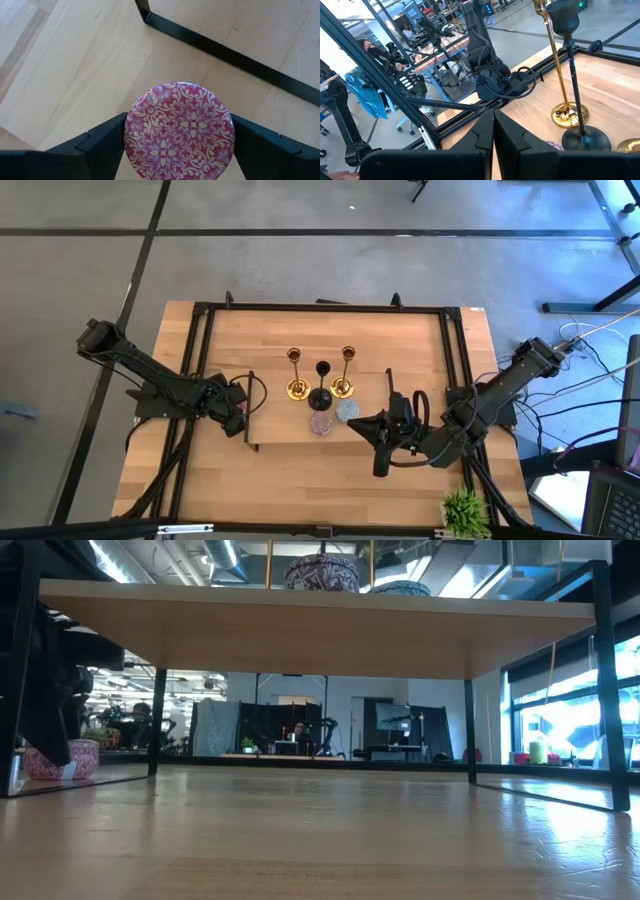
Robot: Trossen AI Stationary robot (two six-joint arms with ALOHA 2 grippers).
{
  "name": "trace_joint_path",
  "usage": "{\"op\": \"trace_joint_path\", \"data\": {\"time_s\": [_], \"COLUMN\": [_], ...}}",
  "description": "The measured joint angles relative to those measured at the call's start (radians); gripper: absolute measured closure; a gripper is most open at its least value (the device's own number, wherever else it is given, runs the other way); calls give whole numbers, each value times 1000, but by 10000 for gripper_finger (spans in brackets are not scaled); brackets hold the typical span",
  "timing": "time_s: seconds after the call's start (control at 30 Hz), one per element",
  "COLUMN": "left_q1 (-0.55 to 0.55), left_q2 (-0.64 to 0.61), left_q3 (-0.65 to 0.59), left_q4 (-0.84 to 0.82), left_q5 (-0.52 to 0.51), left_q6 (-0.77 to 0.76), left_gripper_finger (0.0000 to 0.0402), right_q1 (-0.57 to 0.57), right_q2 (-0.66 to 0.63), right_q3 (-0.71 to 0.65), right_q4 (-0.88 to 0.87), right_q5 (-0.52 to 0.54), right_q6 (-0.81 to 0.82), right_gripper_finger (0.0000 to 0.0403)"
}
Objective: Pick & Place candle stick holders
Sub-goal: Put the pink scented candle on the shelf
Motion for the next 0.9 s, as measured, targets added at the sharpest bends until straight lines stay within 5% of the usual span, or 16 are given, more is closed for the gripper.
{"op": "trace_joint_path", "data": {"time_s": [0.9], "left_q1": [0], "left_q2": [4], "left_q3": [-14], "left_q4": [16], "left_q5": [2], "left_q6": [-19], "left_gripper_finger": [80], "right_q1": [0], "right_q2": [0], "right_q3": [0], "right_q4": [1], "right_q5": [2], "right_q6": [0], "right_gripper_finger": [389]}}
